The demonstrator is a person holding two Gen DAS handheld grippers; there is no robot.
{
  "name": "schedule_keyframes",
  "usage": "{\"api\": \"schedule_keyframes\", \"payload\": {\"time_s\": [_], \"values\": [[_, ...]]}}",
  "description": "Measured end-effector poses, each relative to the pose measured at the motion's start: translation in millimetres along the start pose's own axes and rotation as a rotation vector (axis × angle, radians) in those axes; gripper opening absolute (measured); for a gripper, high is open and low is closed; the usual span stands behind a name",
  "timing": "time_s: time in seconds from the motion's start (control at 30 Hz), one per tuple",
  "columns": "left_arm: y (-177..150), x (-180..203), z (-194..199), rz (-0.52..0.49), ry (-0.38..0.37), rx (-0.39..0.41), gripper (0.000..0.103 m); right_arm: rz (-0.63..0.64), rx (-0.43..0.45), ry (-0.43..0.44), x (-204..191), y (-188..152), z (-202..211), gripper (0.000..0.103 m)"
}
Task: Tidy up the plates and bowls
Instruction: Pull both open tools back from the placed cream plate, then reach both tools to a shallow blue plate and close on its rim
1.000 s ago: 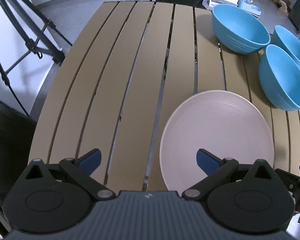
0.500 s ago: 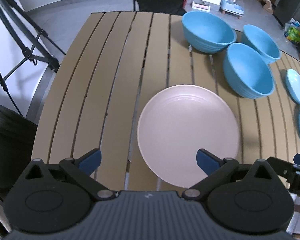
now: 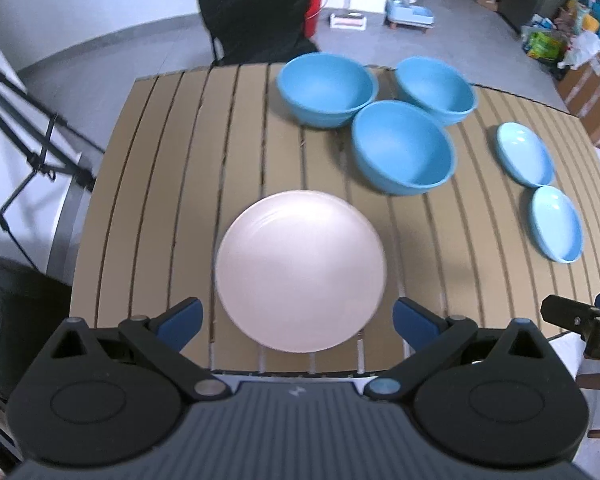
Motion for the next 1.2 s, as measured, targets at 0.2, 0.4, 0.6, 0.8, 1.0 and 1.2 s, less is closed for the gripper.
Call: {"api": "schedule_keyframes", "payload": {"time_s": [0.2,0.4,0.6,0.8,1.0,1.2], "values": [[12,49,24,-0.01,-0.012,0.026,0.103,-0.018,0.016,-0.01,39,7,33,0.103],[16,108,54,-0.018,-0.024,0.054,0.103,-0.018,0.019,-0.032,90,16,65,0.103],[16,159,75,-0.005,-0.033,0.069,0.103,-0.001,0.035,-0.027,136,26,95,0.103],[22,192,90,0.042,-0.041,0.086,0.103,0.05,0.053,-0.035,175,39,116,0.103],[34,219,91,0.011,-0.056,0.08,0.103,0.069,0.046,-0.031,195,49,121,0.103],[52,236,78,-0.008,-0.084,0.074,0.103,0.08,0.028,-0.042,204,66,115,0.103]]}}
Point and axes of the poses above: each gripper's, at about its wrist camera, not at the fingertips, and z roughly against the way its jaws point, x to its right, y to its top, the point moved 1 cm from there along -z, roughly the way its jaws point, and after that the axes turned 7 degrees about -z, right-handed, at the moved point
